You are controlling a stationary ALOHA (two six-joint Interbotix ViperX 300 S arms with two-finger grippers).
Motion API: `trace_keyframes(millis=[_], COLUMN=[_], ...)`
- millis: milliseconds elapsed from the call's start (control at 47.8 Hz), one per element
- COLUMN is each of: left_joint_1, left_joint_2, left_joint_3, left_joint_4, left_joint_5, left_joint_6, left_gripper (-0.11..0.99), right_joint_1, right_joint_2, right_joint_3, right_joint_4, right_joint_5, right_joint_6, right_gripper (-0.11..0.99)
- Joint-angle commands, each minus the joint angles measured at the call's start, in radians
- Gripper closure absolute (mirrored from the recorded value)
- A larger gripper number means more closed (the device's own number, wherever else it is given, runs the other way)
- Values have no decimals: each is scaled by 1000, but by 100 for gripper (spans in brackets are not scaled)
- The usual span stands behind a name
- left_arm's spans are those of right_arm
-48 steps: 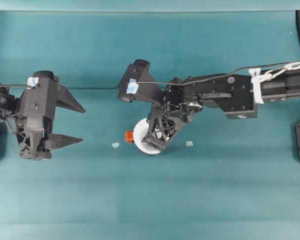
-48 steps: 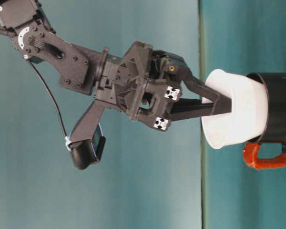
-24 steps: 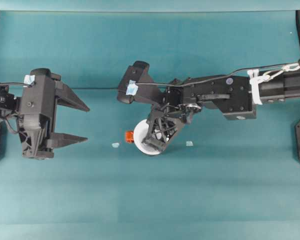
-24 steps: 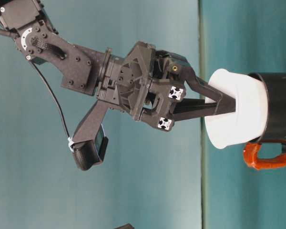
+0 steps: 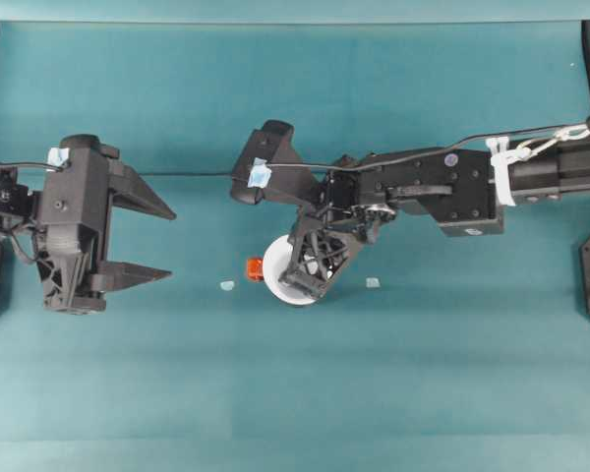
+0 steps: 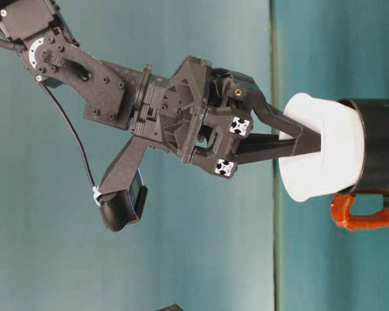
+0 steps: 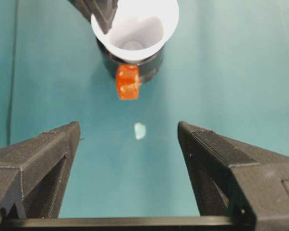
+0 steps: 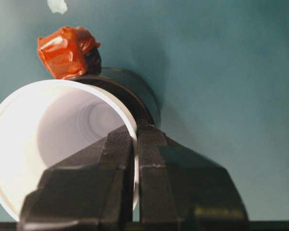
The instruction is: Put the paper cup into the moved red handle cup holder.
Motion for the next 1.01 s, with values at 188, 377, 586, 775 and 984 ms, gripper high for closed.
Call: trace_keyframes(millis=[188,377,586,775,984], left_joint_1=[-2,-2,-2,-2,-2], left_joint_2=[-6,-8,-9,-9,-11], left_joint_3=[-9,-9,-8,-8,-6], left_joint_4=[3,2,2,3,2], left_joint_5=[3,12,12,12,12], left_joint_6=[2,2,2,2,2], left_gripper=[2,2,2,2,2], right_joint_1=[5,5,18,18,18], right_joint_2=[-26,-38,-64,-72,-74], right_joint_3=[-12,-15,-26,-26,-26], right_joint_4=[11,12,11,9,8], right_joint_5=[14,11,14,8,9], right_joint_6=[2,2,3,3,3], right_gripper=[95,71,13,5,5])
